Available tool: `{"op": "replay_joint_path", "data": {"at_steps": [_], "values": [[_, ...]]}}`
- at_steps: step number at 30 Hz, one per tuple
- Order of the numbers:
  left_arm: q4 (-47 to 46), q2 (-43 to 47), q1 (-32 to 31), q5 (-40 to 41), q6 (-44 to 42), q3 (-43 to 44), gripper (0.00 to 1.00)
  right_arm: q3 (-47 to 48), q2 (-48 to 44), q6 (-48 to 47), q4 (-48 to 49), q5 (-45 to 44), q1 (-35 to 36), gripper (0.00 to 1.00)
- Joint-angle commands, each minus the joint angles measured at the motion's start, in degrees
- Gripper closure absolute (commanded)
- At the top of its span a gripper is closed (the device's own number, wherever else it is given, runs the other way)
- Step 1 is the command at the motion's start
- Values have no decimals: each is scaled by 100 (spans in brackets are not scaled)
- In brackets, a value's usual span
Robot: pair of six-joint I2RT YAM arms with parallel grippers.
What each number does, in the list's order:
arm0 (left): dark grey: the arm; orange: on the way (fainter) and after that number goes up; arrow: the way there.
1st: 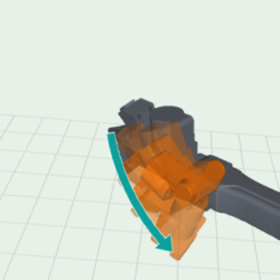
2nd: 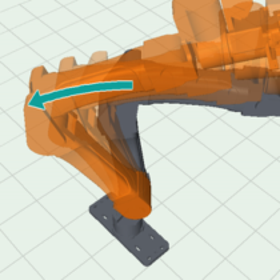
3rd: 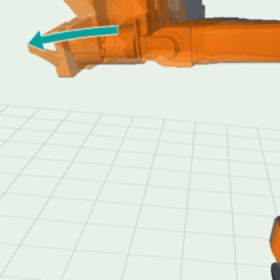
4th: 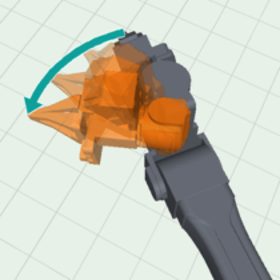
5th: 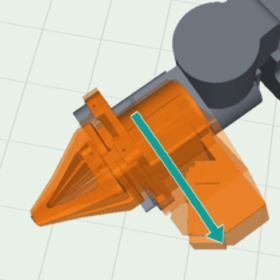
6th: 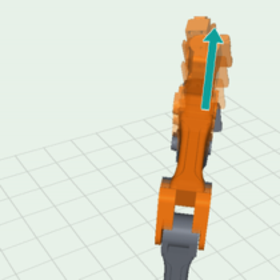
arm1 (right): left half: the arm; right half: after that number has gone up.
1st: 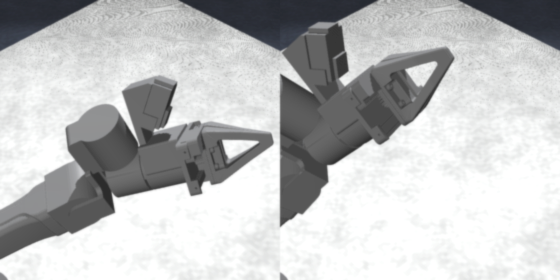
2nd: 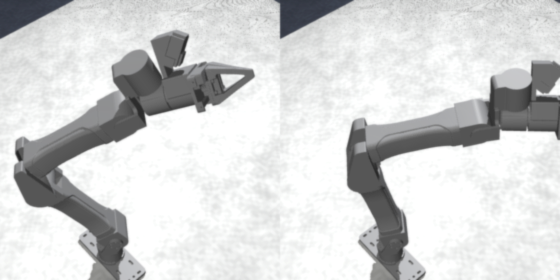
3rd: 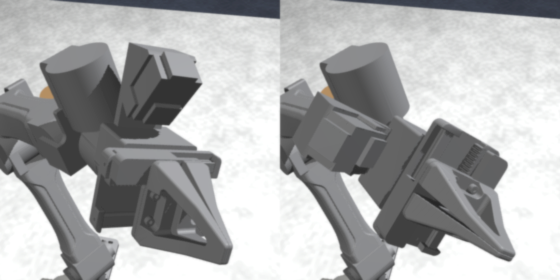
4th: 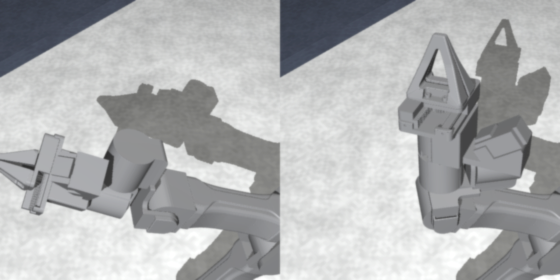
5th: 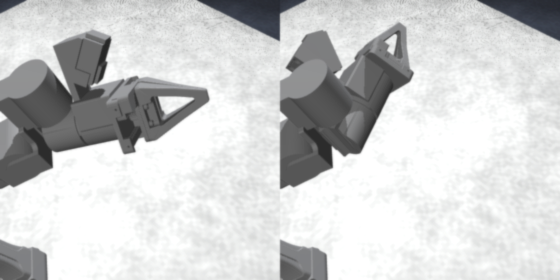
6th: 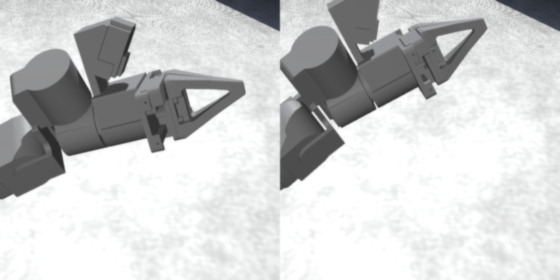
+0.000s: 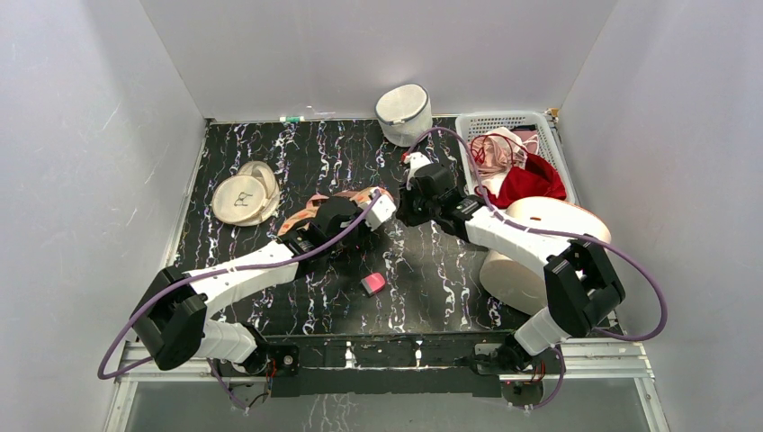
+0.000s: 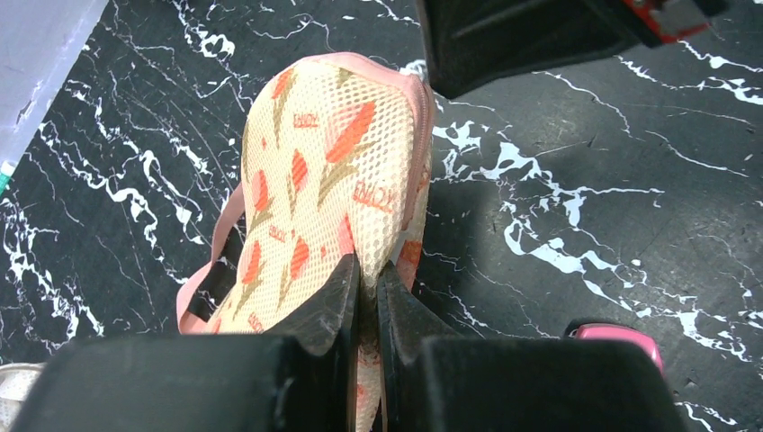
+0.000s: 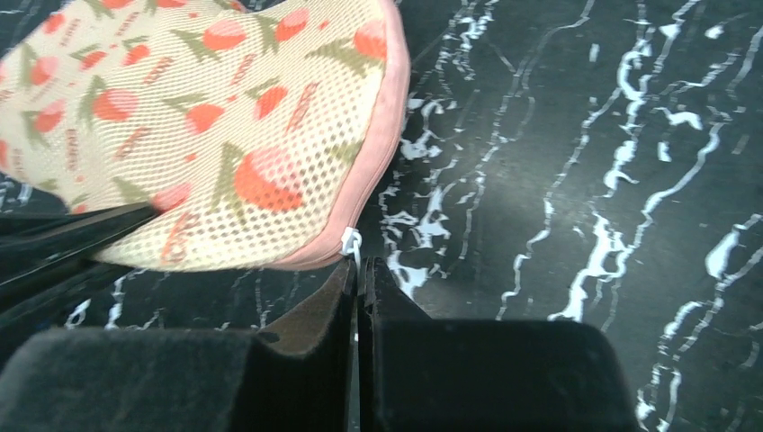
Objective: Unzip the laundry bag and remove the bra
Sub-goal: Unzip the laundry bag at the center of the board.
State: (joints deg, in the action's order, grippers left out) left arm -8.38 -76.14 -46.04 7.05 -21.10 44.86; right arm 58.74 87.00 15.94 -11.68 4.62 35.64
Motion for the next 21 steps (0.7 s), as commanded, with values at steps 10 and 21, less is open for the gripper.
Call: {"op": "replay_joint_path", "data": {"at_steps": [10,21], "values": [[261,-157,-3,-241,-13,172,100,176,-357,-494,214,48,-306,100],[26,147,-2,-1131,772,142,46,-326,-841,233,524,826,-297,100]]}}
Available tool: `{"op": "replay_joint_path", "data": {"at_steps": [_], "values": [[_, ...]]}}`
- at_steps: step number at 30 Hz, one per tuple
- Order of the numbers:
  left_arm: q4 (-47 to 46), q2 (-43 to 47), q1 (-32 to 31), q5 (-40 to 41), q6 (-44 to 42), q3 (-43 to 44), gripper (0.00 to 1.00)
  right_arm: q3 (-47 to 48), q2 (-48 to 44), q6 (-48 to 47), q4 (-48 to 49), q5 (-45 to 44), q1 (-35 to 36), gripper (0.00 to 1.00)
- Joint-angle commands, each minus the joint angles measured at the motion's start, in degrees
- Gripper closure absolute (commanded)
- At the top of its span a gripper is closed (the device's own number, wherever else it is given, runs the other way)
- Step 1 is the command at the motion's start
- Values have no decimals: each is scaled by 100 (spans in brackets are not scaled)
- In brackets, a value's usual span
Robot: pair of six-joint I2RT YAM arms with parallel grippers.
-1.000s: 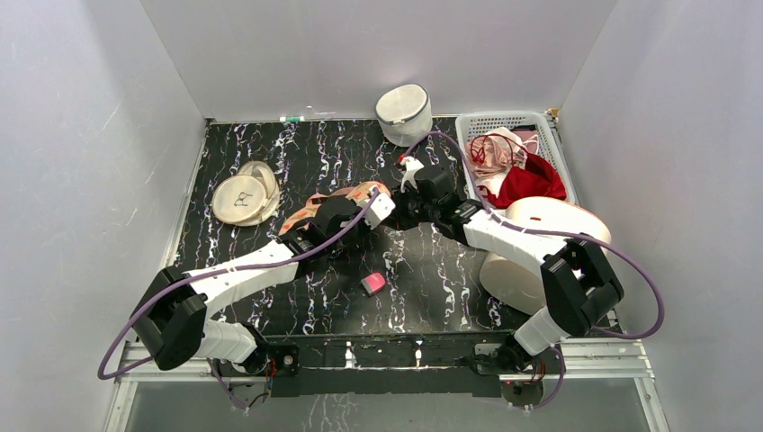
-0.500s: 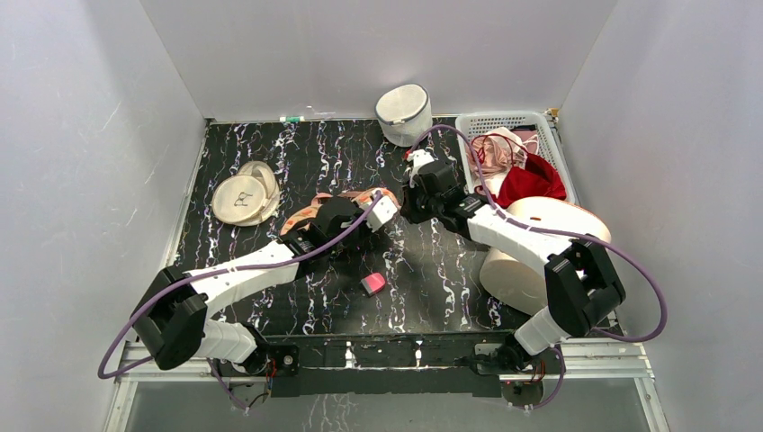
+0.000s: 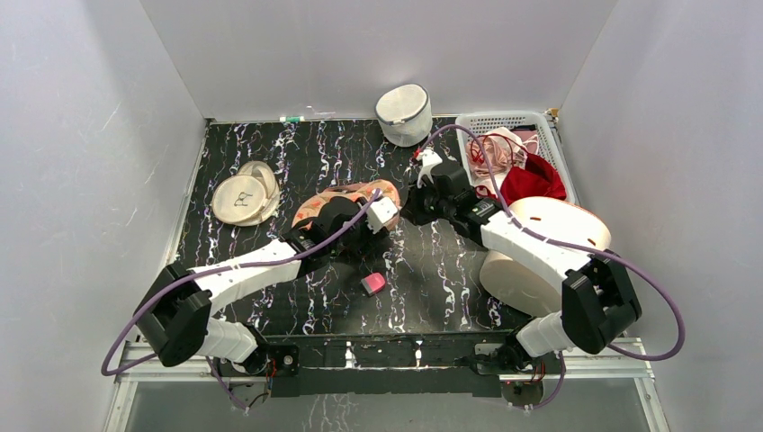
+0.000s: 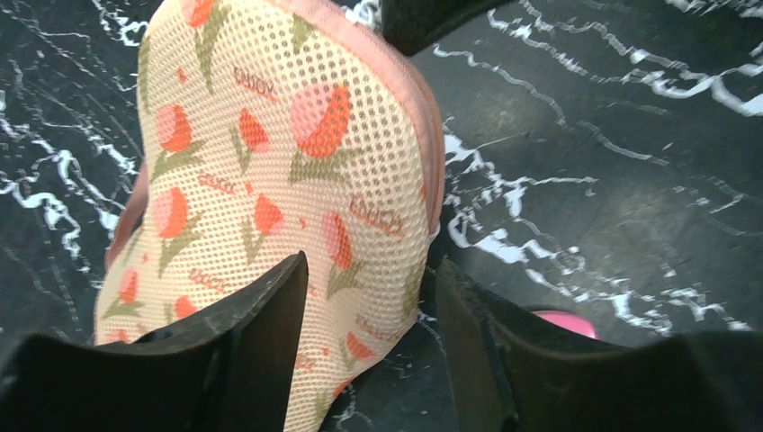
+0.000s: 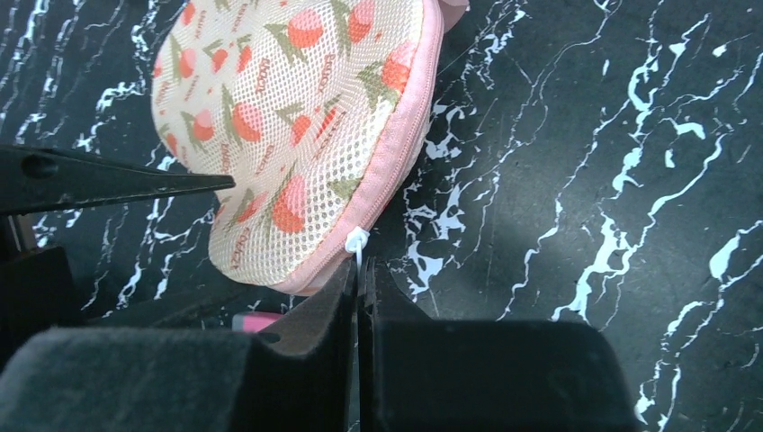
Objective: Unzip the laundry bag and remove the bra
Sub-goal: Unzip the laundry bag at the center of the board.
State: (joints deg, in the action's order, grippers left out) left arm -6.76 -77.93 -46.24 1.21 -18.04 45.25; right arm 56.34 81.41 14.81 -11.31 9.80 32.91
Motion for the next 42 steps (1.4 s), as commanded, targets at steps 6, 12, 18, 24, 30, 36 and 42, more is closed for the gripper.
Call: {"op": "replay_joint_path", "data": {"at_steps": [6,12,18,24,30,36,42], "values": [[-659,288,14,-597,1194,-21,37,-238,-367,777,703,658,-13,100],[-787,174,16,-277,1313,14,41,-418,-360,982,813,782,79,100],[-694,-224,12,-142,1295,130,47,-559,-311,968,846,828,141,100],[-554,-736,10,-314,1441,274,53,-733,-245,866,834,832,172,100],[-700,-1013,10,-399,1742,153,66,-499,282,492,321,776,190,100],[-903,-1249,7,-333,2036,-15,59,-590,655,442,408,670,190,100],[-1020,-1631,10,-568,2342,-67,50,-687,925,574,658,756,188,100]]}}
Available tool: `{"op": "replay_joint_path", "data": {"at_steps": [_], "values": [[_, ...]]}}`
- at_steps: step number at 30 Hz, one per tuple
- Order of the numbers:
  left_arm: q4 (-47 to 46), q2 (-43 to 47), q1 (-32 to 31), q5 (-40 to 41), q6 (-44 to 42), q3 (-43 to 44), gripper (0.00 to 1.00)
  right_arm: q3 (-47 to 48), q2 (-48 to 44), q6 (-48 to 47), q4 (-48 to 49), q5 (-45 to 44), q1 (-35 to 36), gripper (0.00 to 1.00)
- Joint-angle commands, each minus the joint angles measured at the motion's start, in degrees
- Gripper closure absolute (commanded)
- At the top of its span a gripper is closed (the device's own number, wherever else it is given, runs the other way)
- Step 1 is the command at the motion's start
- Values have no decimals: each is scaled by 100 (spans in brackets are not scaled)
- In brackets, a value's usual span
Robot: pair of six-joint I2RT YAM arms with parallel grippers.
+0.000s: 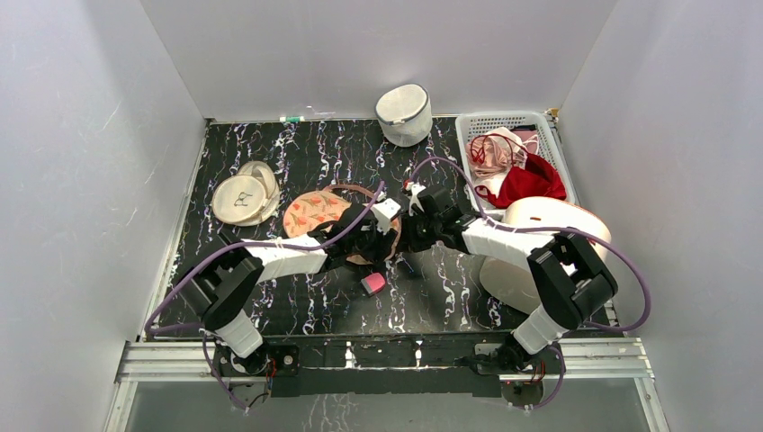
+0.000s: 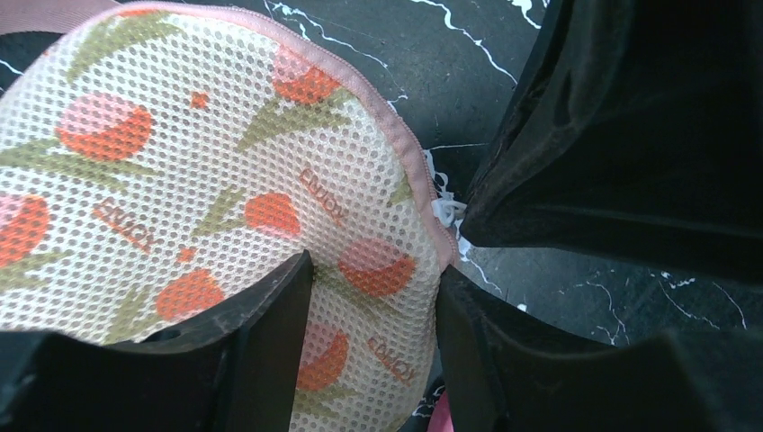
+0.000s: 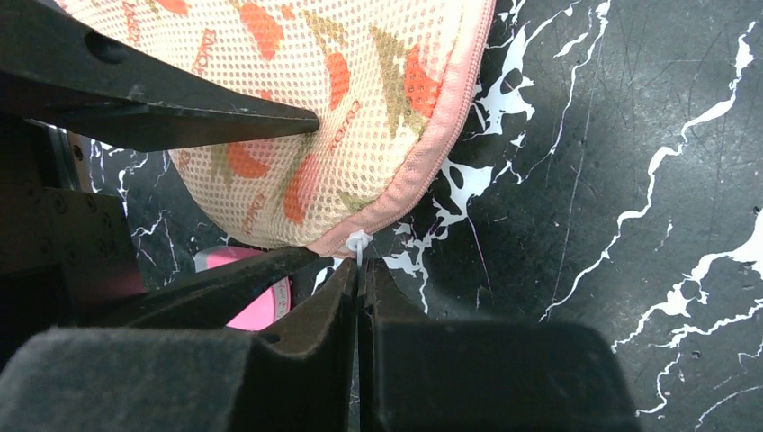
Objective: Unzip the laundry bag and remove the bra
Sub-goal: Unzip the laundry bag at the center of the board.
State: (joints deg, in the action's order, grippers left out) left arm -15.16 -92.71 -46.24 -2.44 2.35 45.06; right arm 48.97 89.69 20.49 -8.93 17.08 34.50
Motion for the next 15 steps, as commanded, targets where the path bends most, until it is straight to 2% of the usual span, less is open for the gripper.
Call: {"op": "replay_joint_path", "data": {"at_steps": [1,5,8,15], "values": [[-221,-186,10,-204,347,-64,50,58,148,-7,408,31,22,100],[-384,-371,10,-340,455,-92,50,56,282,-10,351,-2,25,100],[-421,-502,9,-390,477,-72,61,106,371,-35,232,-148,26,100],[-187,-600,10,59,189,-56,86,660,810,-232,-390,-930,-71,100]]}}
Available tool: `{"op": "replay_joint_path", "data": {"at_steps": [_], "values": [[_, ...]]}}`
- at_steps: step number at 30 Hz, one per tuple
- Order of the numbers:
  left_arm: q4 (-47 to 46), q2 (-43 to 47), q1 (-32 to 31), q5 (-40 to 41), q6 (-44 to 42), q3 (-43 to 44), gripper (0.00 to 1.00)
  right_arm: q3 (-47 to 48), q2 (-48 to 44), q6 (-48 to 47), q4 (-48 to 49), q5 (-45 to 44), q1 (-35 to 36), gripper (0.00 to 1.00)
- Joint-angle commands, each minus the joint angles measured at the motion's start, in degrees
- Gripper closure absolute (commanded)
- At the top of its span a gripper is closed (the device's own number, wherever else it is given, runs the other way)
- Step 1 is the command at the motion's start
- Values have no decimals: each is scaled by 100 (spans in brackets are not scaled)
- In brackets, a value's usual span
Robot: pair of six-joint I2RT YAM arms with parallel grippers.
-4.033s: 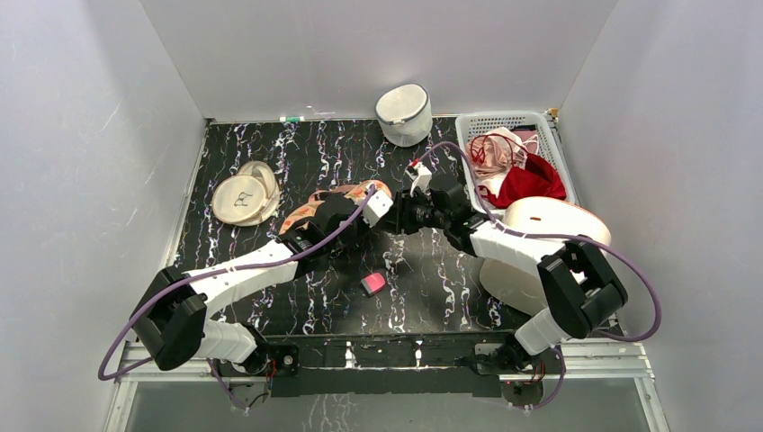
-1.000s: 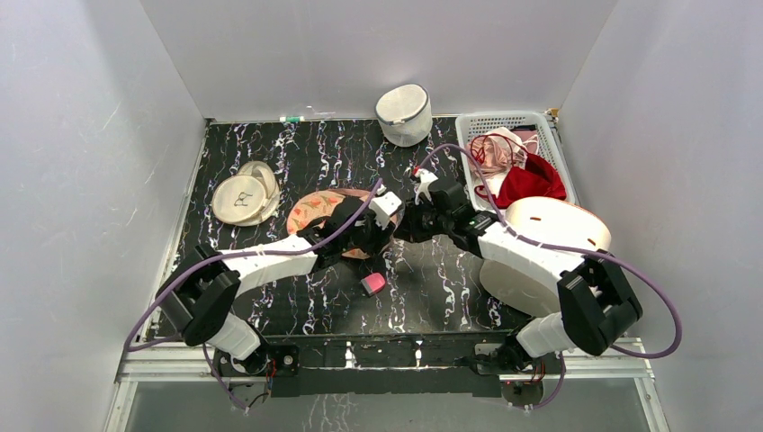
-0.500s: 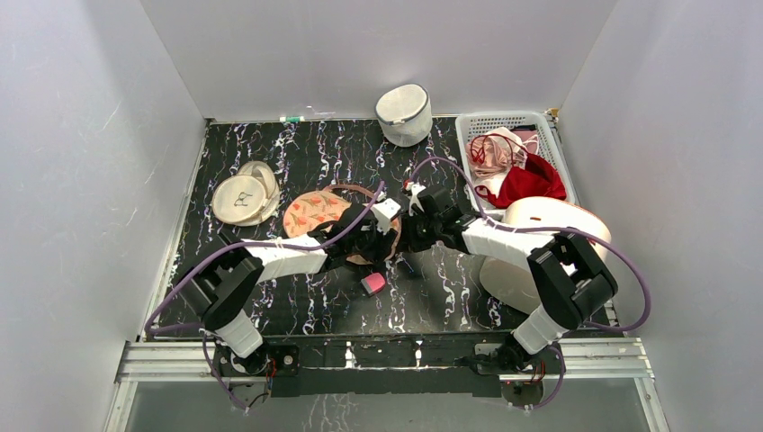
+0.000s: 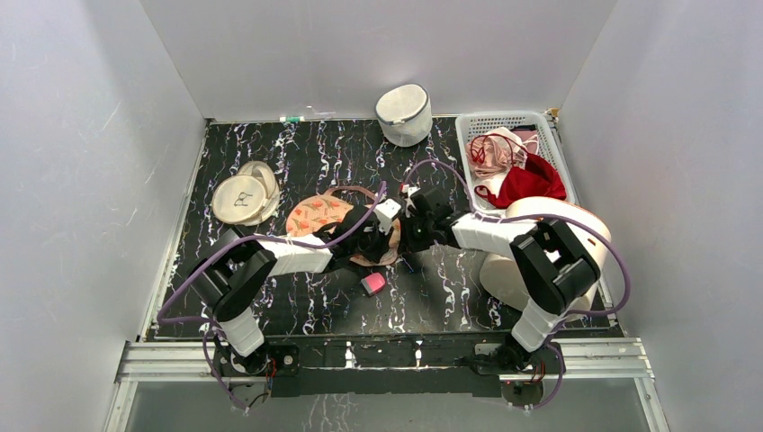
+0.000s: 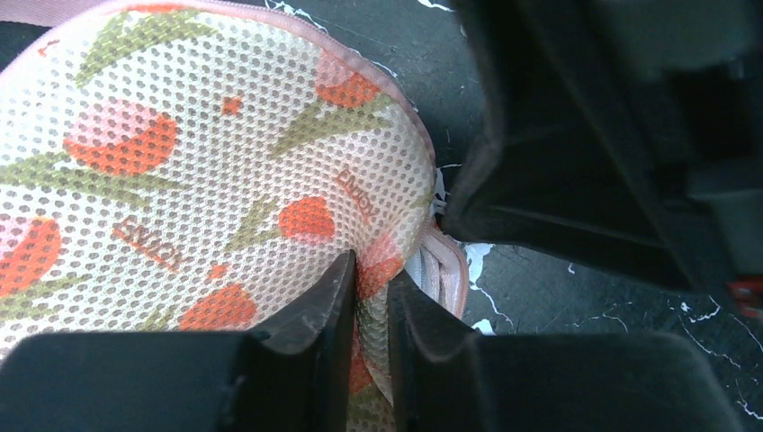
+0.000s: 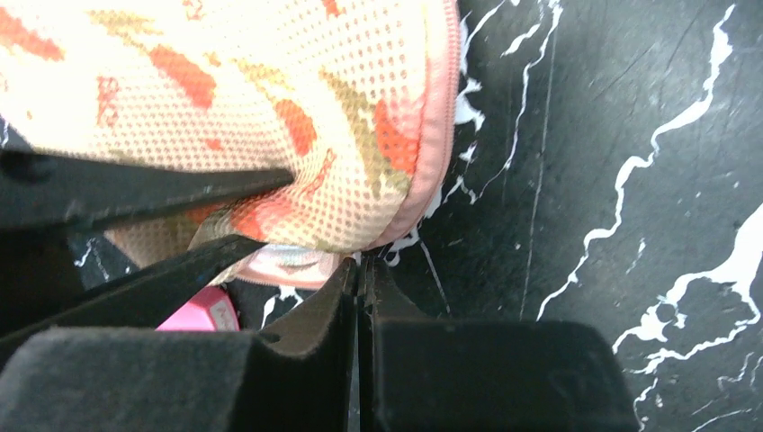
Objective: Unzip the laundry bag and remove the bra
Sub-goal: Unzip the laundry bag at the center of the board.
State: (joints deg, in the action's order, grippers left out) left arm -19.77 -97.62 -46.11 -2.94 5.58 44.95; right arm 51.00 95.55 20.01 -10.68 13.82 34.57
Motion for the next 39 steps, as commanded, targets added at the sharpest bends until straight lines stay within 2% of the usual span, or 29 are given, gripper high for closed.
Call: {"op": "replay_joint_path", "data": {"at_steps": [1,6,16,26,30,36,39], "values": [[270,-123,-7,109,-169,-58,89,538,268,-234,-282,-662,-106,100],[335,-274,-19,135,-285,-17,97,757,322,-379,-464,-752,-334,100],[421,-433,-129,156,-388,70,98,1020,337,-662,-374,-615,-995,100],[565,-493,-240,353,-503,157,97,1633,982,-1052,101,-305,-1106,100],[588,-429,-241,418,-425,178,87,1499,830,-1098,47,-243,-1101,100],[459,-35,-245,363,-501,125,57,951,462,-779,65,-22,-1049,100],[303,234,-276,197,-588,32,47,690,208,-470,53,15,-956,100]]}}
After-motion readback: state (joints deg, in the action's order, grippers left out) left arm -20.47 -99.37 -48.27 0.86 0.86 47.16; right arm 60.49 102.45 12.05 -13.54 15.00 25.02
